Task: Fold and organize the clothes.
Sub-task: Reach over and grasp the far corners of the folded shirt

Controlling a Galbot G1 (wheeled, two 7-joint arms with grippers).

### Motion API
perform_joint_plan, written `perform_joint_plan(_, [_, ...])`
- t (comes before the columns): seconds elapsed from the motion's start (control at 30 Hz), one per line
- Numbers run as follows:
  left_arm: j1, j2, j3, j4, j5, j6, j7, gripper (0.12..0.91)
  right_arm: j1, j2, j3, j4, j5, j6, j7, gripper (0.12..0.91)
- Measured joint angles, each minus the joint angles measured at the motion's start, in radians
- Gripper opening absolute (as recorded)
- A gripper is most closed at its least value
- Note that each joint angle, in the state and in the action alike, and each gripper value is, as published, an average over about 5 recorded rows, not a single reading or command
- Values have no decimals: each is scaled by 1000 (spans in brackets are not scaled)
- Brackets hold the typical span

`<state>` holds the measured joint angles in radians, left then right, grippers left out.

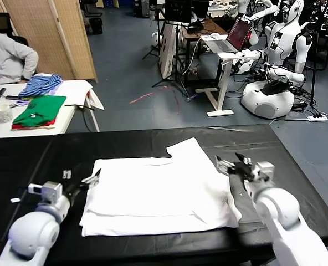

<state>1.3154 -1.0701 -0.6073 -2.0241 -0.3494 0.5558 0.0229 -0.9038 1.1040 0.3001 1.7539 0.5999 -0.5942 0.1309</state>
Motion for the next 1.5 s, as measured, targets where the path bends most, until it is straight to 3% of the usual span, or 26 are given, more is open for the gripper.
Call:
perform_joint_plan(0.2, [-98,-6,70,109,17,-38,-33,907,116,52,-77,-142,-28,12,0,907])
perform_joint_plan(0.57, [-192,-30,145,250,20,-16,-76,907,211,127,-136,-285,-61,13,-9,907])
perform_joint_plan(0.97, [-243,-50,161,290,-19,23,-119,907,269,178,-154,-371,-79,25,-7,907])
perform_joint_plan(1.5, [-271,-68,155,331,-47,35,-153,907,308,211,-178,-452,-95,30,-8,907])
